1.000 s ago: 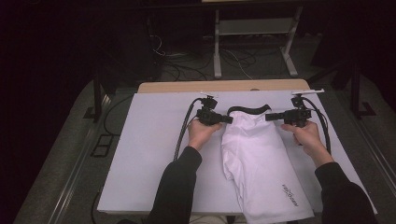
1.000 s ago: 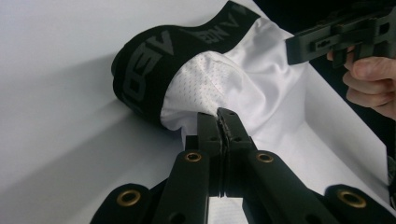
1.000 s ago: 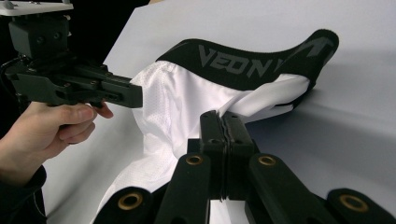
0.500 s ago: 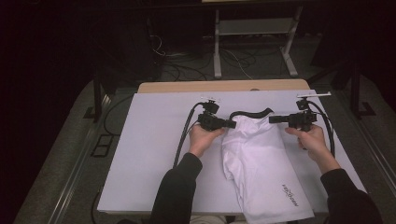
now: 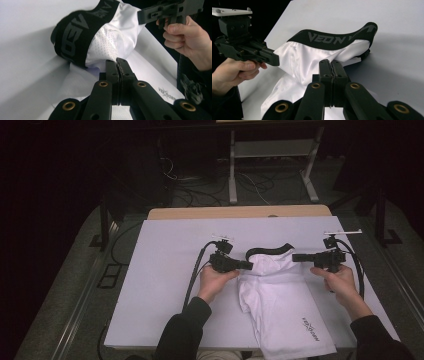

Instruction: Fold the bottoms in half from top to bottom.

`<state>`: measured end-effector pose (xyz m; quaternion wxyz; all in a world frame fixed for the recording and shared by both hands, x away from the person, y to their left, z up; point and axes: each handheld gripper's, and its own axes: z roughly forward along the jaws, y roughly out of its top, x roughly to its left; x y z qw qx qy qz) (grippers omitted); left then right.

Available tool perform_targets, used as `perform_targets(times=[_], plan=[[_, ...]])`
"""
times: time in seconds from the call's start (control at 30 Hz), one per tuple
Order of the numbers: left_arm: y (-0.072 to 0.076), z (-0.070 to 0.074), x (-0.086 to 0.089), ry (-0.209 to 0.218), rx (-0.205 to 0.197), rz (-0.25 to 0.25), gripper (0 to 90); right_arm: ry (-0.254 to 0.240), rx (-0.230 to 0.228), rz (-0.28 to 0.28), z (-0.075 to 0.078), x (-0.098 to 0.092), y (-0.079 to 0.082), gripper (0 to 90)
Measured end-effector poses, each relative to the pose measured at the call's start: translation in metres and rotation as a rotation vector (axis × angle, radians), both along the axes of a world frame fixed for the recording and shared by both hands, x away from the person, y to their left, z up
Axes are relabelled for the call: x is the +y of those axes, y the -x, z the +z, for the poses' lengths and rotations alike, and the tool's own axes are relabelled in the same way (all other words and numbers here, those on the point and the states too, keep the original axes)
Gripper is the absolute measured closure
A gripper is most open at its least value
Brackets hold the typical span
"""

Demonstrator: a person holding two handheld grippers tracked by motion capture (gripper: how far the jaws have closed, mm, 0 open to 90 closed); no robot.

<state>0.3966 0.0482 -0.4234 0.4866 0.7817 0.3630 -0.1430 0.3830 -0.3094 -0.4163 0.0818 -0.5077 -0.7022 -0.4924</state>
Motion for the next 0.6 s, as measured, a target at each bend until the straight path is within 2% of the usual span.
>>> perform_targets(times=[0.33, 0.6], plan=[[0.015, 0.007, -0.006, -0.021, -0.013, -0.055, 87.6, 0.004, 0.001, 0.006, -0.003, -0.004, 0.014, 87.7], [0.023, 0.009, -0.007, -0.028, -0.019, -0.074, 87.6, 0.0, 0.0, 0.008, -0.004, -0.006, 0.023, 87.7]])
